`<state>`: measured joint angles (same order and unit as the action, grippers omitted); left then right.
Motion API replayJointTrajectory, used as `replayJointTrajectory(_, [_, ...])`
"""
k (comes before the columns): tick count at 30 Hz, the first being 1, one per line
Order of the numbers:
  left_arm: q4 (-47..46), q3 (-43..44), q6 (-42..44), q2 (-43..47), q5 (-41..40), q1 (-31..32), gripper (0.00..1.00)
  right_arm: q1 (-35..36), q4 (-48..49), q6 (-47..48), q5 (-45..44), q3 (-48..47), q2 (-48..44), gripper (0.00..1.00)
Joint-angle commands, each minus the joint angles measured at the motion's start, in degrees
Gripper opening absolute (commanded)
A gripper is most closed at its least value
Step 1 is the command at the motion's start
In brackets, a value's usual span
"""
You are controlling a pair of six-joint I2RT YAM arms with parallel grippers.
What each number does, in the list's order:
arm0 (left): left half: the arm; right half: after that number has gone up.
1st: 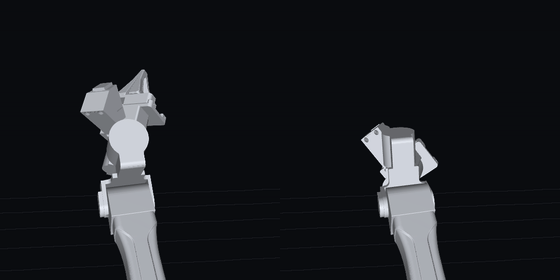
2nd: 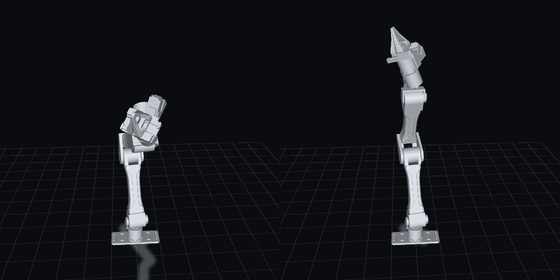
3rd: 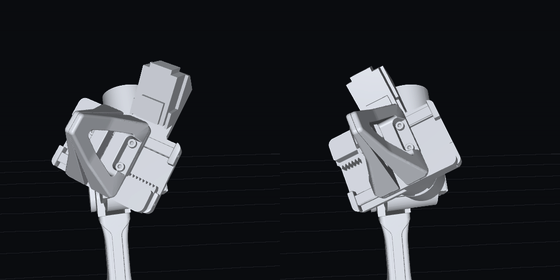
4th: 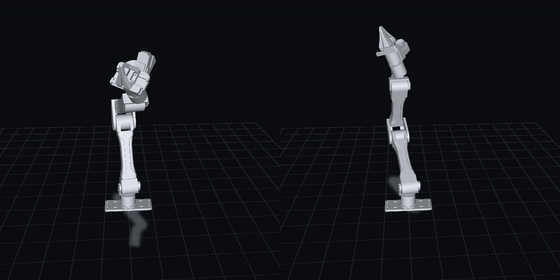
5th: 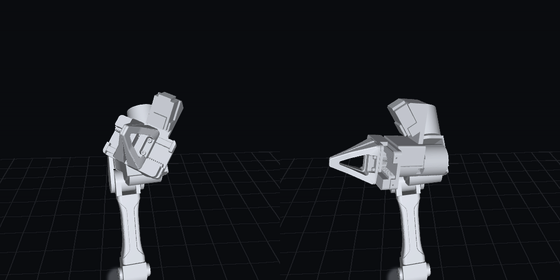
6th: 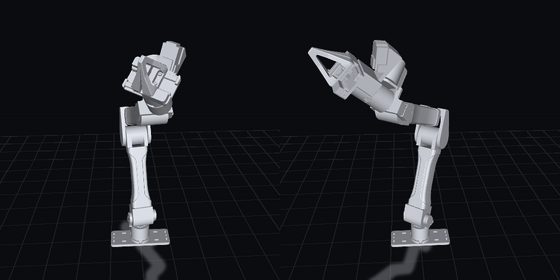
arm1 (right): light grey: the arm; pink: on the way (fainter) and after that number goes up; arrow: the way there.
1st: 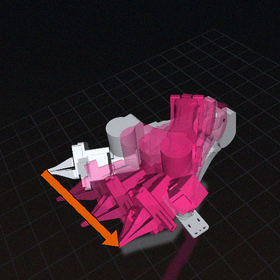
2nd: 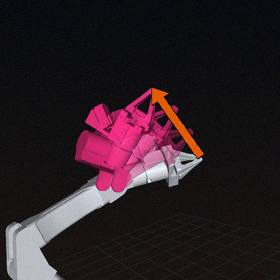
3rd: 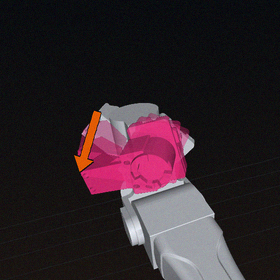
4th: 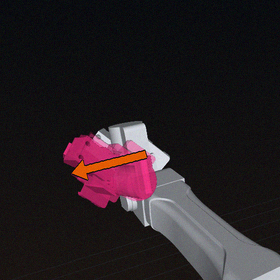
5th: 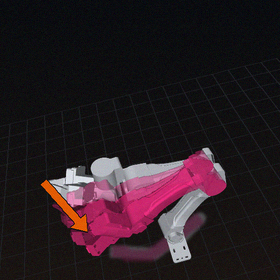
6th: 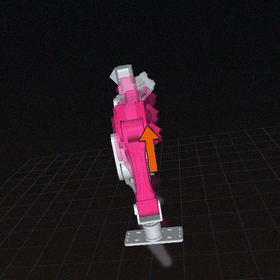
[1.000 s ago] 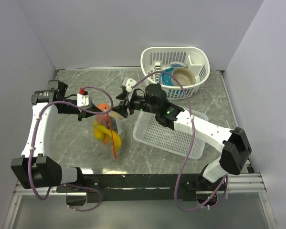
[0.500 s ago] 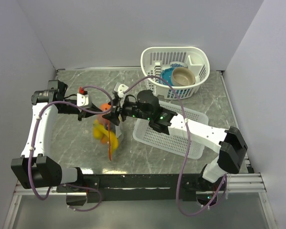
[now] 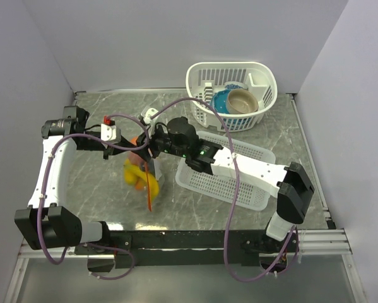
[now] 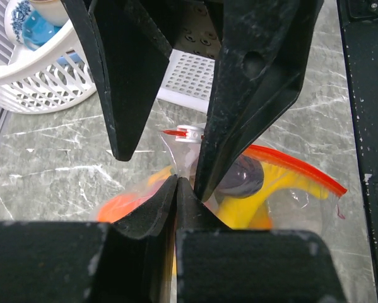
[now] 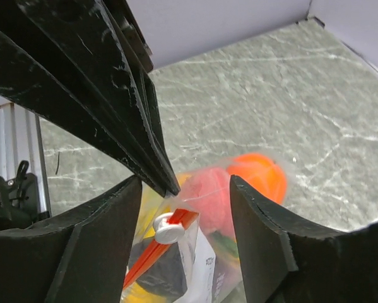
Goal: Open the zip-top bag and remove the fake food
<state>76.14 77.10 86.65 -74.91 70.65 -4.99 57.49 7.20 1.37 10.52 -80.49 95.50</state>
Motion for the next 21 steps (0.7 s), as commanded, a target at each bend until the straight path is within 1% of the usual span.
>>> replayJointTrajectory(1, [2.4,-0.4,1.9,-0.1,3.2,0.2,0.09,0.3,0.3,-0.5,-4.2,-1.5,-2.1,0.63])
replayJointTrajectory(4, [2.3,-0.5,2.1,-0.3,3.4,0.2,0.09,0.3,0.7,-0.8,-5.1,-0.5,-3.0,0.56])
replayJointTrajectory(7, [2.3,-0.7,2.5,-0.4,3.4,0.2,0.09,0.3,0.7,-1.0,-5.5,0.0,-3.7,0.43])
replayJointTrajectory(8, [2.3,-0.8,2.7,-0.5,3.4,0.2,0.09,0.3,0.5,-1.1,-5.6,-0.1,-3.7,0.35])
replayJointTrajectory(9, [2.0,-1.0,2.4,-0.5,3.3,0.2,0.09,0.3,0.4,-1.2,-5.8,-0.2,-3.8,0.31])
replayJointTrajectory(10, [1.7,-1.1,2.1,-0.4,3.3,0.2,0.09,0.3,-0.2,-1.1,-5.7,-0.3,-4.0,0.23])
replayJointTrajectory(12, [0.2,-1.4,0.6,-0.3,3.5,0.2,0.09,0.3,-0.6,-1.1,-6.0,-0.5,-4.4,0.14])
replayJointTrajectory(13, [-0.4,-1.5,0.4,-0.4,3.8,0.2,0.09,0.3,-0.9,-0.8,-6.1,-0.6,-4.4,0.08])
replayJointTrajectory(14, [-0.9,-1.6,0.4,-0.5,4.1,0.2,0.12,0.3,-1.0,-0.7,-6.1,-1.0,-4.4,0.06])
replayJointTrajectory(15, [-1.2,-1.5,0.0,-0.8,4.5,0.2,0.19,0.3,-1.4,-0.3,-6.1,-1.4,-4.4,0.04])
replayJointTrajectory(16, [-1.0,-1.3,0.1,-1.2,4.9,0.2,0.31,0.3,-2.7,0.6,-6.1,-2.0,-3.9,0.00])
replayJointTrajectory(17, [-0.6,-0.8,0.4,-1.6,5.8,0.2,0.73,0.3,-3.4,1.4,-5.7,-3.5,-3.7,0.00])
replayJointTrajectory(18, [1.2,0.4,1.8,-2.2,6.2,0.2,0.93,0.3,-4.2,2.1,-5.3,-4.2,-3.2,0.00])
replayJointTrajectory(19, [2.0,1.3,2.5,-3.4,6.9,0.2,0.99,0.2,-6.0,4.0,-5.0,-5.1,-2.8,0.00])
replayJointTrajectory(21, [2.5,3.7,1.7,-4.8,8.6,0.2,0.99,-0.2,-8.1,5.7,-3.5,-8.1,-1.6,0.00])
